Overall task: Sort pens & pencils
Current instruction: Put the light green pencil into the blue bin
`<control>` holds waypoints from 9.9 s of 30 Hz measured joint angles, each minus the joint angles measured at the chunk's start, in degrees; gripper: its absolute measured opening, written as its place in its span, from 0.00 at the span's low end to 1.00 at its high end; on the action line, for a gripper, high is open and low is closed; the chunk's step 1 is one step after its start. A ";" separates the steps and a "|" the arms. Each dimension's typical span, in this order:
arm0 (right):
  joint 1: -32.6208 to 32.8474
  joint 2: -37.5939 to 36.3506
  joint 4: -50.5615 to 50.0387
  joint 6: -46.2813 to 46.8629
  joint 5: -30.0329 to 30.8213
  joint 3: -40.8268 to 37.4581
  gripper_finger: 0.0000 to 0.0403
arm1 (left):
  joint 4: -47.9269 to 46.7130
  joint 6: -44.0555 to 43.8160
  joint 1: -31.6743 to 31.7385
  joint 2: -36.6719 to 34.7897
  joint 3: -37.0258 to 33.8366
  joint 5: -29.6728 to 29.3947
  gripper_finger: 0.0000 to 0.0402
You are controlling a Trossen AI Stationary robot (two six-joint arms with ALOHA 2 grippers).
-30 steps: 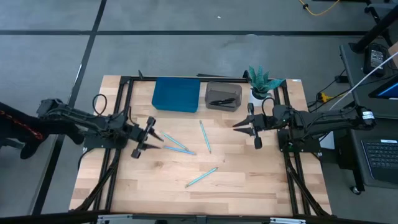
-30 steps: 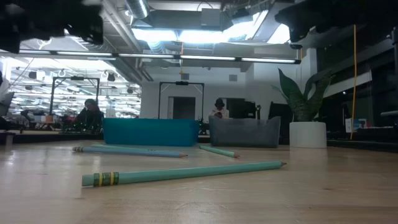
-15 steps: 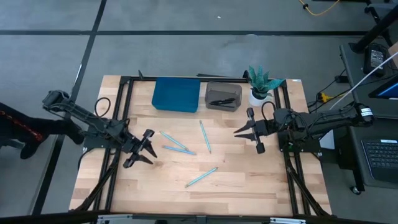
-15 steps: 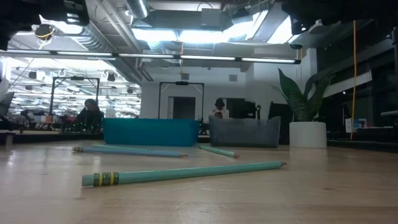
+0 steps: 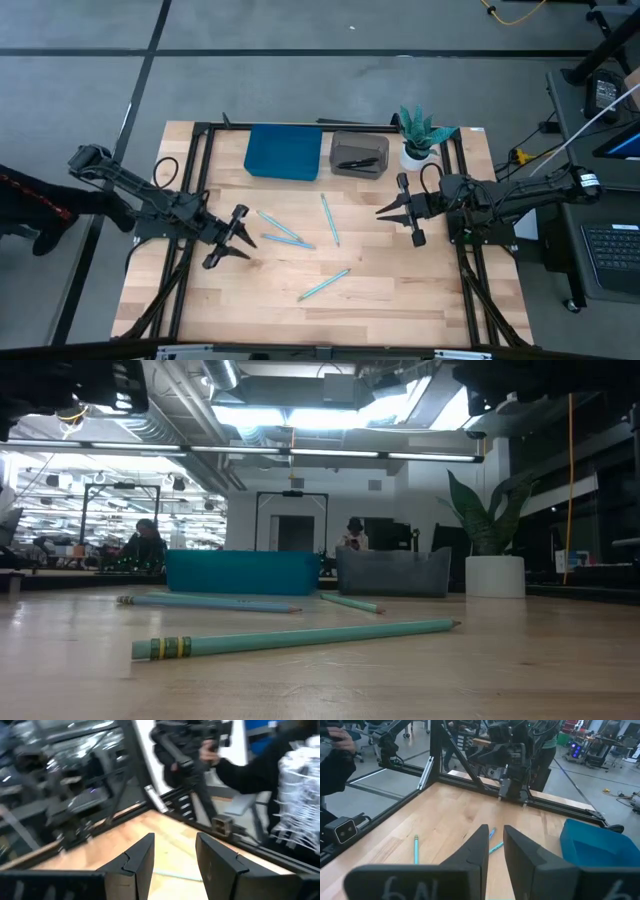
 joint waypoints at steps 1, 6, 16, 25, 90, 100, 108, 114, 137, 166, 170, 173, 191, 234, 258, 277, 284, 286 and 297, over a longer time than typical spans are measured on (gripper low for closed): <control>0.00 0.00 0.00 0.00 0.00 0.00 0.15 | 0.11 -1.34 0.02 0.00 0.00 -1.95 0.34; 0.00 0.00 -0.02 0.00 0.00 0.00 0.15 | 0.37 -6.97 0.03 0.06 0.00 -13.88 0.34; -0.02 0.02 -1.11 0.25 0.00 0.02 0.15 | -14.49 -13.99 1.06 3.29 8.23 -24.28 0.34; -0.02 0.02 -2.74 0.66 0.02 0.02 0.15 | -34.61 -14.67 5.42 20.03 24.22 -24.55 0.34; -0.02 0.02 -6.99 2.54 0.02 0.02 0.15 | -62.34 -7.79 18.38 58.60 40.13 -12.36 0.34; -0.02 0.02 -7.06 1.86 0.02 0.02 0.15 | -62.35 -7.80 18.45 58.71 40.02 -10.93 0.29; -0.02 0.02 -7.10 1.77 0.00 0.02 0.15 | -62.43 -7.82 18.36 58.80 39.95 -10.04 0.10; -0.02 0.02 -7.11 1.77 0.01 0.02 0.15 | -62.50 -8.22 18.36 58.80 39.95 -10.32 0.02; -0.02 0.02 -7.41 1.92 0.00 0.02 0.15 | -66.26 -8.60 18.47 59.16 43.38 -9.61 0.03; -0.02 2.97 -7.26 1.84 0.00 0.02 0.15 | -83.20 -8.86 19.04 58.86 57.50 -14.25 0.03; -0.02 2.97 -7.28 1.81 0.01 0.02 0.15 | -85.56 -8.86 19.95 58.84 59.67 -15.05 0.03; -0.02 2.97 -7.43 1.81 0.00 0.02 0.15 | -87.28 -8.82 20.73 58.84 60.86 -15.34 0.03; -0.02 2.95 -8.02 1.79 0.00 0.02 0.15 | -91.88 -6.86 27.66 57.40 61.20 -17.54 0.03; 0.00 3.02 -10.56 2.12 0.00 0.00 0.15 | -59.44 7.63 53.62 34.93 43.48 3.08 0.03; -0.02 3.02 -10.40 1.97 0.02 0.00 0.15 | -54.11 12.64 65.70 34.22 40.02 9.67 0.03; -0.07 3.02 -10.25 1.77 0.04 0.00 0.15 | -50.01 15.07 70.86 42.46 40.02 9.30 0.03; -0.07 3.02 -10.25 1.74 0.37 0.00 0.15 | -50.90 15.25 70.36 43.21 40.02 7.75 0.03; -0.07 3.02 -10.25 1.72 1.62 0.00 0.15 | -51.46 15.27 69.99 43.21 40.02 7.10 0.03; -0.09 2.99 -9.21 1.51 4.07 0.00 0.15 | -54.31 15.25 68.72 43.27 40.39 5.05 0.03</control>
